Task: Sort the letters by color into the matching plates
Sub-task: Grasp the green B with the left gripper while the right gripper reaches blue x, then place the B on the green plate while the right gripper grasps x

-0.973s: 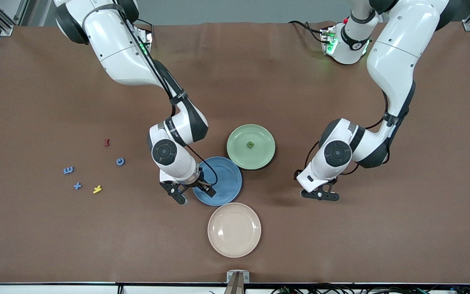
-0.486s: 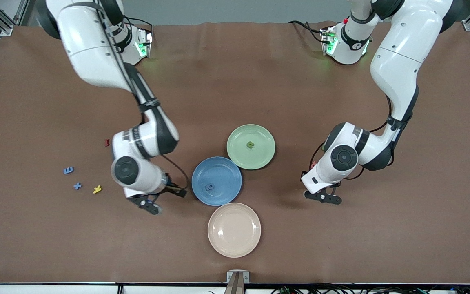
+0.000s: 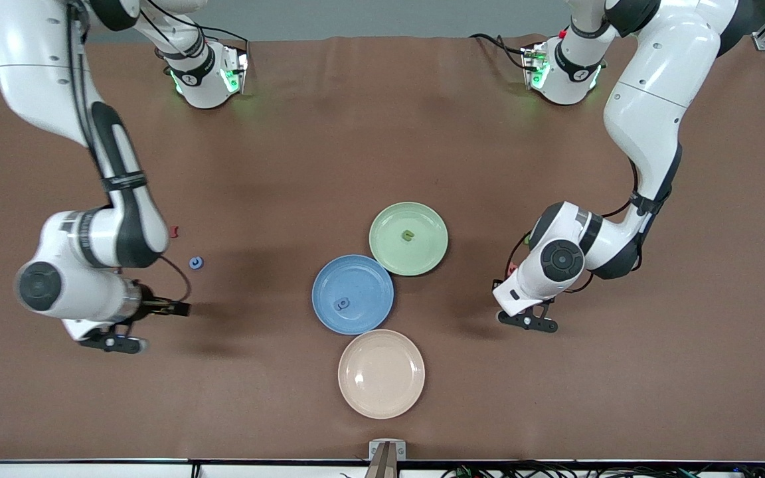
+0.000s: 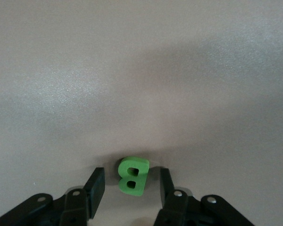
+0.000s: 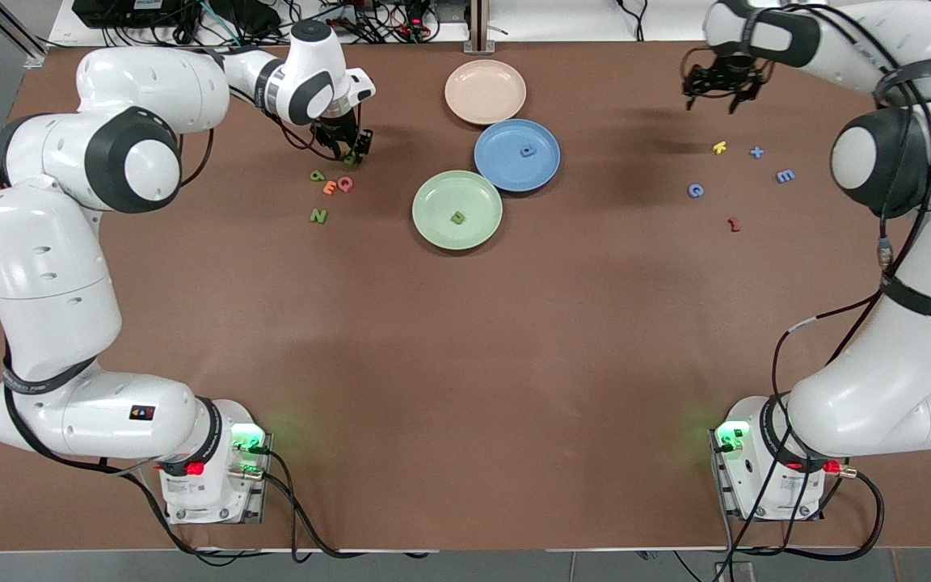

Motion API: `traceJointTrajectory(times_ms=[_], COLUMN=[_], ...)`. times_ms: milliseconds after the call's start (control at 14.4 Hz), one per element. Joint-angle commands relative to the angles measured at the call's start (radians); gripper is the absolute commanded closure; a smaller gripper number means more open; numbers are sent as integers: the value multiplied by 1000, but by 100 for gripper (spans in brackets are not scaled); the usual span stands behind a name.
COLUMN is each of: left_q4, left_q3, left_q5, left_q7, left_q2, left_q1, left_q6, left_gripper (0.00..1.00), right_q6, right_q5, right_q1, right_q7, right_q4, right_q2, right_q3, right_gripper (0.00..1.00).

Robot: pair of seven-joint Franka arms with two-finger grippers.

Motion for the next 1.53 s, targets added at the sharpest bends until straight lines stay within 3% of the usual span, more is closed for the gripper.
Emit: traceJointTrajectory(times_ms=[0, 278, 695, 1111, 1459], left_q4=[-7, -9, -6, -6, -15], left_q3=[-3, -3, -3, -21, -133], left_q5=[18, 18, 7, 1, 4], left_q7=[4, -5, -12, -50, -220], left_q2=[-1, 2, 2, -33, -108], left_q1=[6, 2, 4, 9, 2], left_q6=[17, 22, 28, 7, -153], left_gripper=[56, 65, 80, 81, 81], right_q6=[95, 271, 283, 407, 443], right_q5=[-48, -48, -34, -34, -34], right_q1=[-89, -172, -223, -218, -218], right_q7=[-143, -327, -622, -792, -822], right_q4=[-79, -188, -267, -297, -295], right_q2=[-23, -18, -9, -2, 26], right_q3=[24, 24, 35, 37, 37], right_gripper=[0, 0, 1, 1, 5])
